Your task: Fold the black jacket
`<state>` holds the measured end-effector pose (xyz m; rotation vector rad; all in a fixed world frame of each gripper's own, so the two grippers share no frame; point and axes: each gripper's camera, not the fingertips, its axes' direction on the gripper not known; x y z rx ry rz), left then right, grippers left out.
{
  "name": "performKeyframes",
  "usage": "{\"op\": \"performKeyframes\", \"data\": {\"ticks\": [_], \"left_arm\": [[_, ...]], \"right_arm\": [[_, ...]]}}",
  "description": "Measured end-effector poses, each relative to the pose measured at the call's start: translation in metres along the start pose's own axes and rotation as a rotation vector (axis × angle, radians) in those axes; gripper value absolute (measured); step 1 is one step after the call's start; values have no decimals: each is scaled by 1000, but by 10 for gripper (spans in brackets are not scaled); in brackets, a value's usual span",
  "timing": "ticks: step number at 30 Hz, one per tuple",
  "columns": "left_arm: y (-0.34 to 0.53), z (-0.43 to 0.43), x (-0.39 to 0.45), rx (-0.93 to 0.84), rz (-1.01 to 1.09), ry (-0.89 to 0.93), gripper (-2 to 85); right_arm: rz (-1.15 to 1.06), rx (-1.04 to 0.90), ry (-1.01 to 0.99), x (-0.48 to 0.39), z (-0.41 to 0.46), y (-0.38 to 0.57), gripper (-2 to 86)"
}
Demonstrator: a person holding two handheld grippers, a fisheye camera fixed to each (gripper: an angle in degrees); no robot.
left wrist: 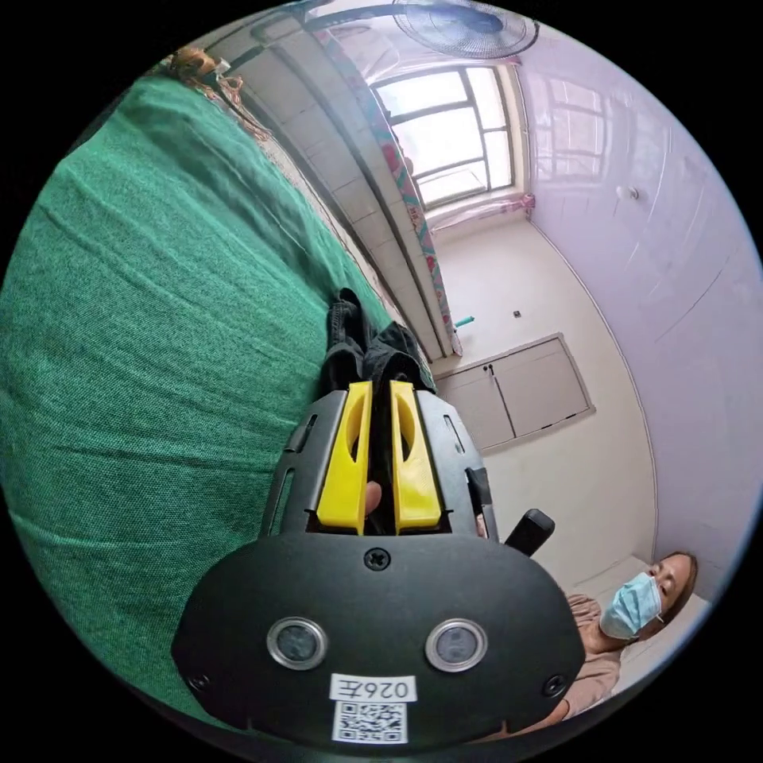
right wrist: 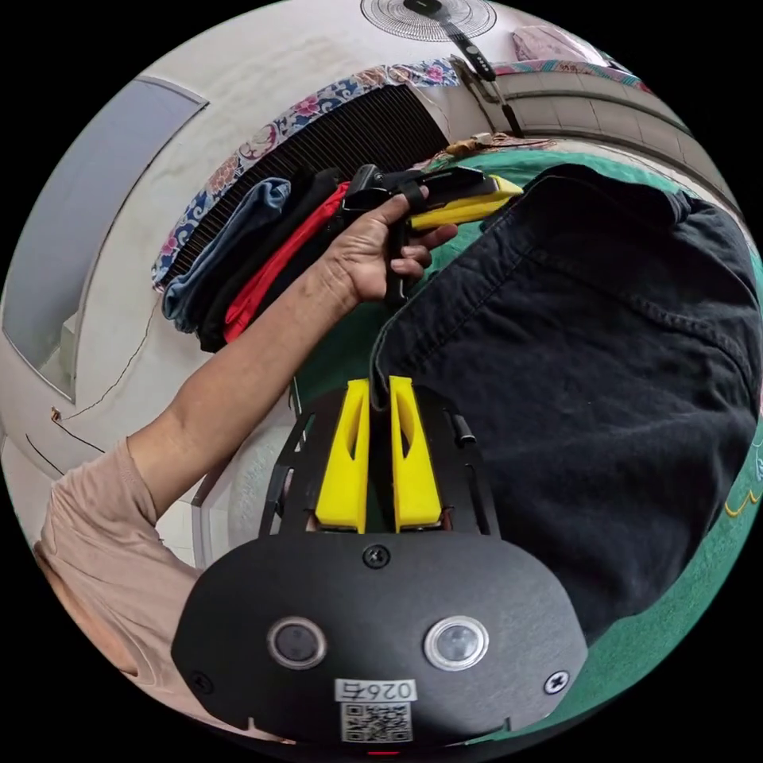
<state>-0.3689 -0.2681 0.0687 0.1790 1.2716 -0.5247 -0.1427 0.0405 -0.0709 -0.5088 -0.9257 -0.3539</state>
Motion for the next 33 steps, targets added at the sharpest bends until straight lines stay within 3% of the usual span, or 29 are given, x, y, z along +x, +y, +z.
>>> {"op": "performKeyframes", "data": {"ticks": [3,6,10,12,15,17,19,22,25,29,31,33], "left_arm": [[4,-15,54,4,179,-76,0],[12,13,113,-220,373,-117,-8],[33,75,162,-442,491,-106,-10],[43,105,173,-513,518,-86,-10],[56,154,175,-595,542,-194,-10],[52,175,166,-581,515,-347,-10],[26,182,149,-499,450,-633,-10],[-8,154,139,-319,347,-819,-10],[-8,124,148,-204,354,-647,-10],[13,117,162,-144,442,-558,-10],[15,133,169,-132,561,-695,-10],[0,142,155,-181,449,-881,-10]], "right_arm": [[-54,-29,-21,-23,-16,9,61],[-141,13,104,-48,-54,37,57],[-147,34,451,-54,-86,79,68],[-124,38,482,-51,-87,89,70],[-122,19,466,-50,-69,86,75],[-140,-18,513,-53,-54,77,46],[-178,-75,601,-62,-42,73,-4],[-219,-154,647,-72,-39,79,-11],[-193,-167,573,-73,-71,71,-14],[-123,8,498,-44,-134,29,-9],[-115,40,530,-9,-149,-14,-4],[-84,46,558,23,-150,-50,9]]}}
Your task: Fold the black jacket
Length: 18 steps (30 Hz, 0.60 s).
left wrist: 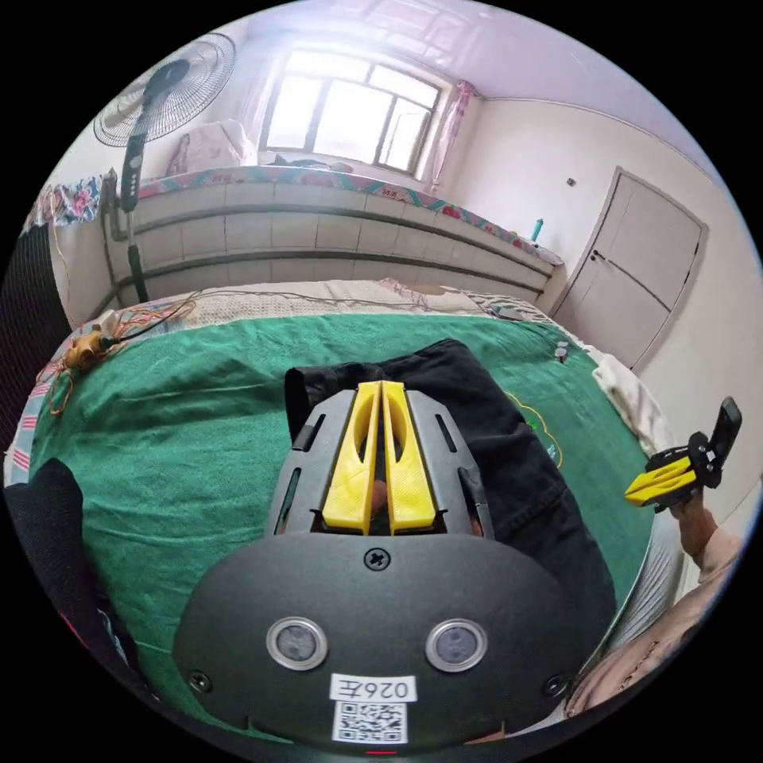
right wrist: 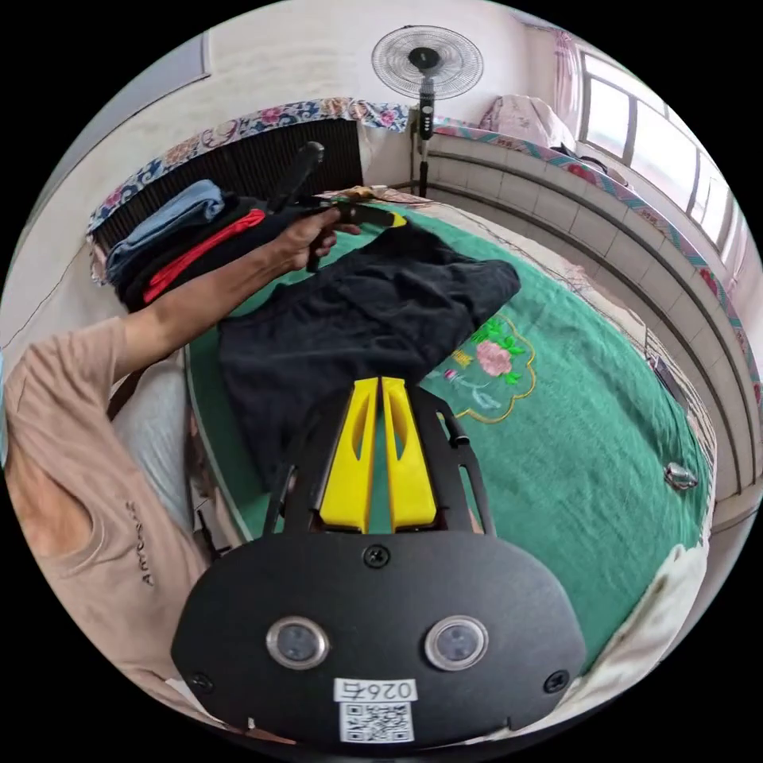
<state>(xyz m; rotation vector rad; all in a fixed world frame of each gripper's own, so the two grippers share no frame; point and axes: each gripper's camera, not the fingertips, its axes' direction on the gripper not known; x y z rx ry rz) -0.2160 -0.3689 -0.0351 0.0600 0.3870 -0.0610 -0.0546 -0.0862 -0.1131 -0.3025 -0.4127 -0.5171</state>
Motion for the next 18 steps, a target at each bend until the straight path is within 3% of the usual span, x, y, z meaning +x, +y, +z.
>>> {"op": "performKeyframes", "data": {"ticks": [2,3,4,7,10,12,14,18], "left_arm": [[-3,0,-12,-41,-56,138,-10],[4,-11,-10,32,-37,334,-10],[13,-20,1,68,15,528,-10],[45,-33,62,2,244,844,-10],[83,-22,126,-252,451,913,-10],[107,-8,156,-435,548,833,-10],[130,-7,169,-425,601,709,-10],[140,-24,171,-350,628,648,-10]], "right_arm": [[65,-18,21,34,21,-32,29],[144,-14,0,61,33,-50,39],[228,13,-59,89,41,-64,50],[430,95,-249,161,62,-90,83],[631,71,-353,220,94,-109,155],[668,23,-475,241,118,-121,96],[687,91,-576,252,118,-131,25],[417,-98,-270,245,121,-175,5]]}}
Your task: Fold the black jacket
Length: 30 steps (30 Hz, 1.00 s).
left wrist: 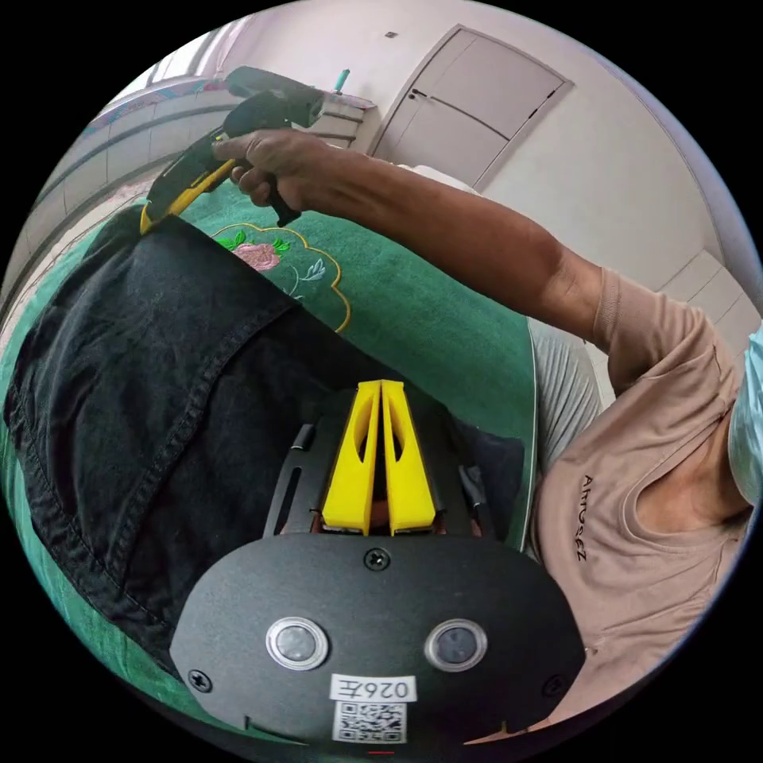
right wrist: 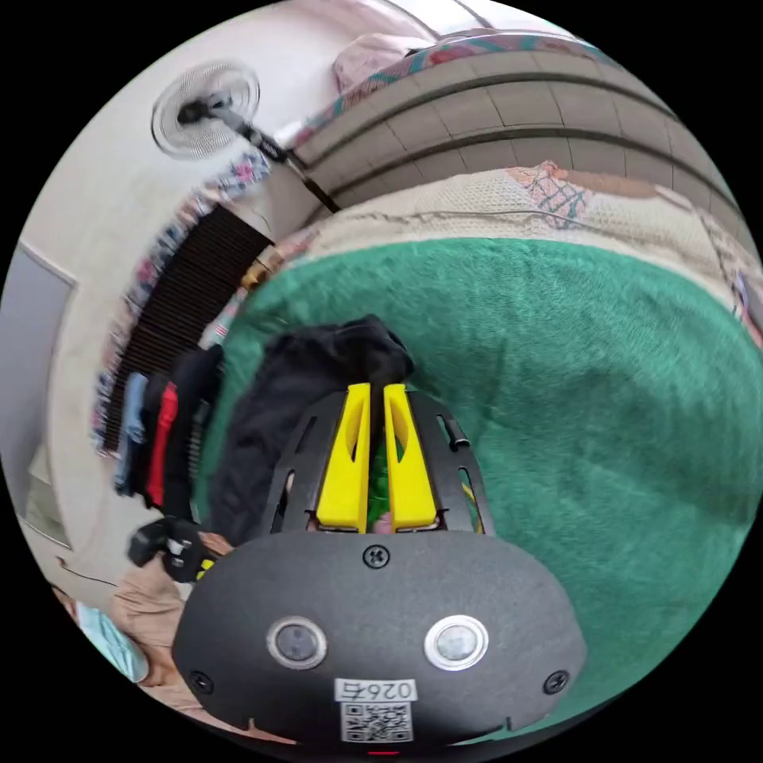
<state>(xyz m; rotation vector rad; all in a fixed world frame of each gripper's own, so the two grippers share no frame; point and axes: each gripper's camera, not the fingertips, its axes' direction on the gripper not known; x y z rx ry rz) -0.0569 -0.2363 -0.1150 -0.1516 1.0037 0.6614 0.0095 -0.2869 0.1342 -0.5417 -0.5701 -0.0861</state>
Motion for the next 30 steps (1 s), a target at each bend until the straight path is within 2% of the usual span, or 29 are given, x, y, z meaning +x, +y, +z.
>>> {"op": "performKeyframes", "data": {"ticks": [2,5,7,10,11,13,15,16,17,18,19,20,22,23,26,28,30], "left_arm": [[3,-12,2,-3,-5,37,-10],[29,-52,5,43,-53,-14,-10],[65,-72,-1,-5,-169,-162,-10],[110,-83,-7,-61,-307,-179,-10],[120,-90,-7,-21,-331,-158,-10],[153,-121,3,213,-372,-57,-10],[171,-138,14,371,-358,-35,-10],[177,-140,19,389,-355,-57,-10],[177,-136,20,349,-354,-82,-9],[173,-118,15,129,-374,-168,-9],[171,-103,9,-19,-368,-212,-9],[175,-107,7,30,-380,-197,-9],[179,-126,-7,17,-506,-93,-9],[178,-133,-5,30,-500,-114,-9],[169,-158,13,133,-443,-214,-9],[161,-165,15,254,-410,-192,-9],[156,-157,2,266,-433,-196,-9]], "right_arm": [[57,12,-75,19,-5,-1,21],[183,212,-8,36,-54,22,33],[80,268,-130,19,-86,46,28],[-121,231,-208,-35,-97,91,16],[-165,217,-229,-48,-95,102,12],[-319,128,-327,-99,-84,147,-2],[-392,38,-336,-133,-69,178,-7],[-423,-13,-333,-151,-58,197,-8],[-435,-43,-330,-158,-53,206,-8],[-463,-112,-327,-171,-41,222,-9],[-481,-208,-292,-180,-25,237,-9],[-488,-261,-248,-183,-16,245,-9],[-490,-336,-115,-187,7,283,-9],[-467,-262,-120,-186,-1,289,-9],[-488,-324,-130,-189,-19,301,-9],[-465,-155,-64,-190,-45,301,-9],[-444,-11,-108,-190,-62,295,-9]]}}
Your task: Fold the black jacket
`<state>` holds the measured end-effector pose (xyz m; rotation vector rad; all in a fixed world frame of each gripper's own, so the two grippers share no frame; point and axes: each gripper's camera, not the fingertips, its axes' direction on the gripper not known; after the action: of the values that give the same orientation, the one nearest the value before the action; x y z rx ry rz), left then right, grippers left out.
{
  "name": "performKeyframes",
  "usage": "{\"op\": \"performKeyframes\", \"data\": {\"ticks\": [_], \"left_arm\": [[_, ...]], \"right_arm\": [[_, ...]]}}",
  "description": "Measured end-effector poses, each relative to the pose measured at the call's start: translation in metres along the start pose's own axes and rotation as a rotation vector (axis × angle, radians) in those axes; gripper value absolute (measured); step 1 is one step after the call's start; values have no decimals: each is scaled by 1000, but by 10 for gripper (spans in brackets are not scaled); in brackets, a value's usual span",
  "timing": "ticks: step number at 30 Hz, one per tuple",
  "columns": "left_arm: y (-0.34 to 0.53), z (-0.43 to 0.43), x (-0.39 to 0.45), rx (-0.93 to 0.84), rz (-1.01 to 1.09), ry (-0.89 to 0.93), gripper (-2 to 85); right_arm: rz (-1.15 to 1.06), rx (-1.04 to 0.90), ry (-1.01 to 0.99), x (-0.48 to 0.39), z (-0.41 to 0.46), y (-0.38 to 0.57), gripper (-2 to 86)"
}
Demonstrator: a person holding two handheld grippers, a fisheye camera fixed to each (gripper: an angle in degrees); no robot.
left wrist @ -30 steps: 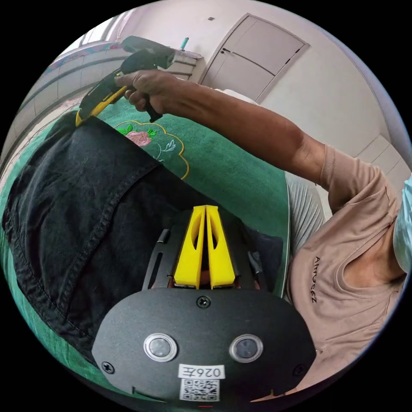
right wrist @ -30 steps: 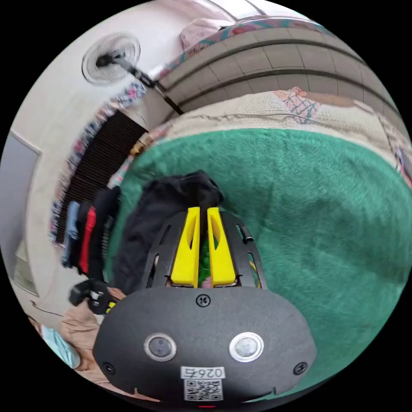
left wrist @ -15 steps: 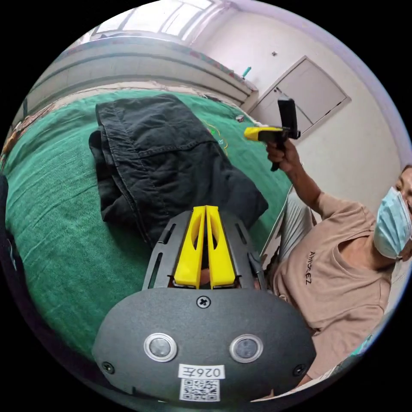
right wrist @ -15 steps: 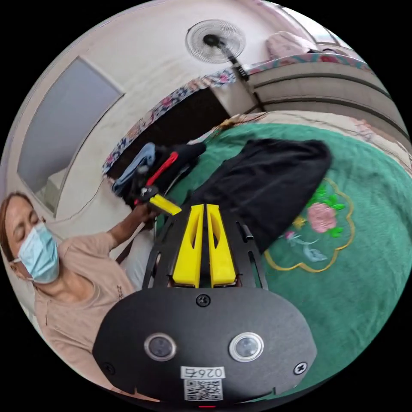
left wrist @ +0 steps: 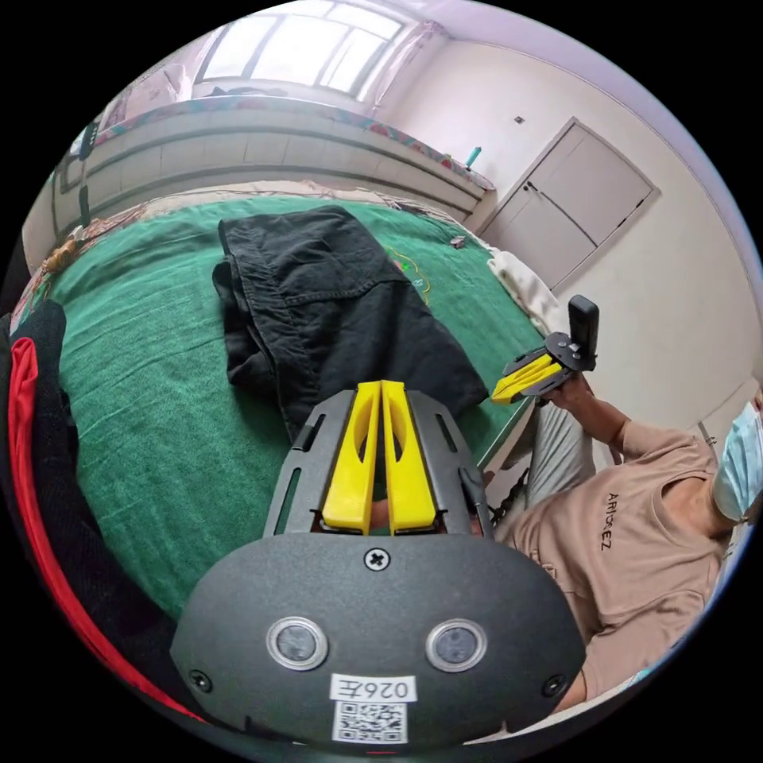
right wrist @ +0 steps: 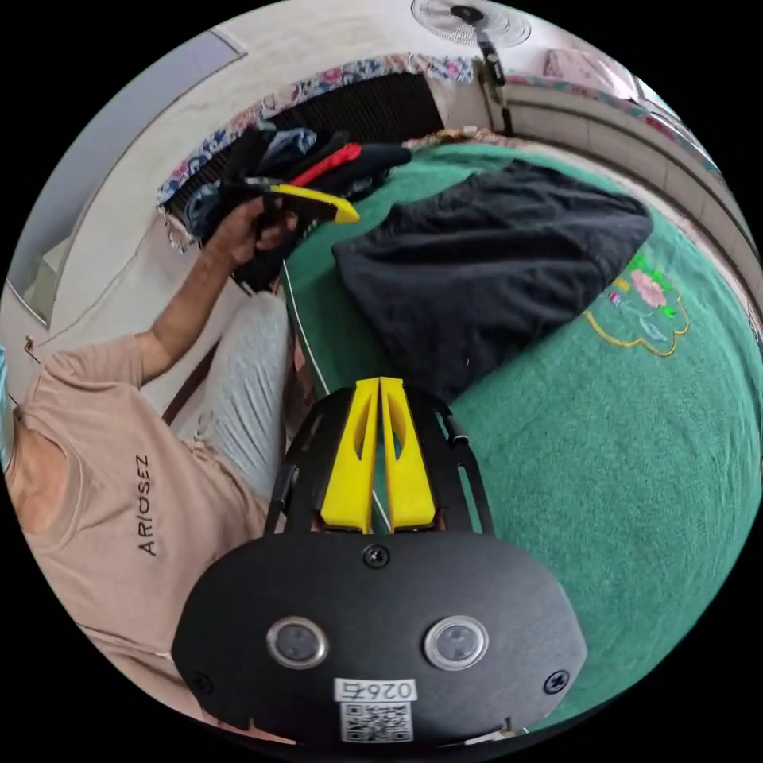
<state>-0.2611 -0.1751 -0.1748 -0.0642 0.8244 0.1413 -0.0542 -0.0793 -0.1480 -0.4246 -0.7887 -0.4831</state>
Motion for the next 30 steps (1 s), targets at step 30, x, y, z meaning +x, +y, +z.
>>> {"op": "performKeyframes", "data": {"ticks": [30], "left_arm": [[-144,81,-216,-25,-271,-139,182]], "right_arm": [[621,335,-139,262,-38,-45,125]]}}
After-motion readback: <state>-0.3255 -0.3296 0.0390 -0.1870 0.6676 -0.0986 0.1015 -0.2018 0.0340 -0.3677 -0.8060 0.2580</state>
